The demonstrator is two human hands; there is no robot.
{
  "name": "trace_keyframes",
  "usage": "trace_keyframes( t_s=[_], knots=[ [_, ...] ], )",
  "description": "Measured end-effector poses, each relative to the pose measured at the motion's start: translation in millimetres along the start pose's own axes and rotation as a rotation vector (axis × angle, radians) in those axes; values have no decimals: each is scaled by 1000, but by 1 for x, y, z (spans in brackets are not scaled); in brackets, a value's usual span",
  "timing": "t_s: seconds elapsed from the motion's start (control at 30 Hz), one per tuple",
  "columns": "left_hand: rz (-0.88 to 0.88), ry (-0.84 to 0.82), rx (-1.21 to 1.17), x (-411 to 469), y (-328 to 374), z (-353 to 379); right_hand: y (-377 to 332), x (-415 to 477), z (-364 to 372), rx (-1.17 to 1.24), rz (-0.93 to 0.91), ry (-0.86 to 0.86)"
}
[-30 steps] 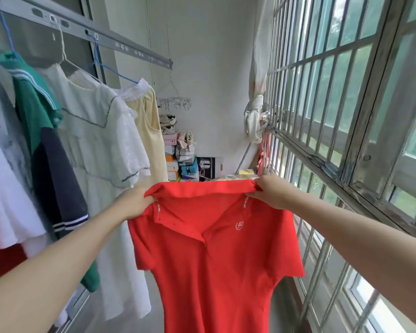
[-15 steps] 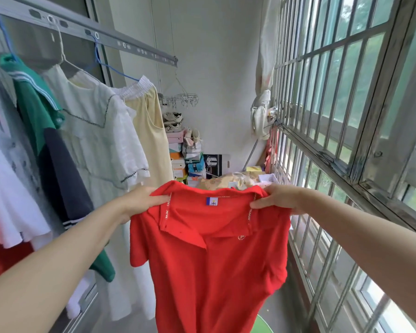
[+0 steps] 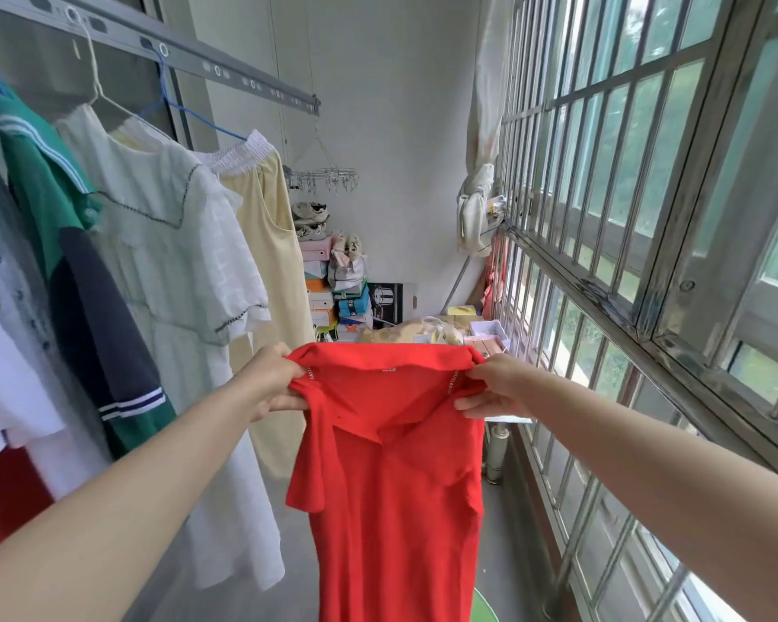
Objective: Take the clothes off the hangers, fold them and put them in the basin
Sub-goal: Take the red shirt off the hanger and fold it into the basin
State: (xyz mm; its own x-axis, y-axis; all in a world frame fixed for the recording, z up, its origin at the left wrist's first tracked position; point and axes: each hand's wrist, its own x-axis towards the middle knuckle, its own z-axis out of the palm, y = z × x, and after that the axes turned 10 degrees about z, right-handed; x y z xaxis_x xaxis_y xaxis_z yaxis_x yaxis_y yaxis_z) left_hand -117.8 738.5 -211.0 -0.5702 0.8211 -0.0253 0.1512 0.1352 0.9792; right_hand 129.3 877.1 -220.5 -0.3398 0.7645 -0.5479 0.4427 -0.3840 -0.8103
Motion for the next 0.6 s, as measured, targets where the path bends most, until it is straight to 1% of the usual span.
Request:
trace_keyframes(
  t_s=[0.07,0.13,0.2,0.27,0.37,0.47,0.53,0.6],
  knots=[
    [-35,-6,-81,-3,5,6,0,-2,4,106,-16,-31],
    [-54,-17,-169,-5,8,11,-2,1,5,187,-44,-26],
    [-65,-19,-224,-5,9,15,-3,1,5,191,-69,7],
    [-55,-29,-214,-3,7,16,-3,2,3,189,-71,11],
    [-10,-96,-56,2,-4,15,-1,0,0,208,-26,-37],
    [100,-186,197,0,-12,16,1,0,-5,211,7,-76],
    [196,-176,351,-2,-13,16,3,2,-8,210,21,-98],
    [250,-144,432,-1,-11,17,5,4,-12,197,18,-132]
  ],
)
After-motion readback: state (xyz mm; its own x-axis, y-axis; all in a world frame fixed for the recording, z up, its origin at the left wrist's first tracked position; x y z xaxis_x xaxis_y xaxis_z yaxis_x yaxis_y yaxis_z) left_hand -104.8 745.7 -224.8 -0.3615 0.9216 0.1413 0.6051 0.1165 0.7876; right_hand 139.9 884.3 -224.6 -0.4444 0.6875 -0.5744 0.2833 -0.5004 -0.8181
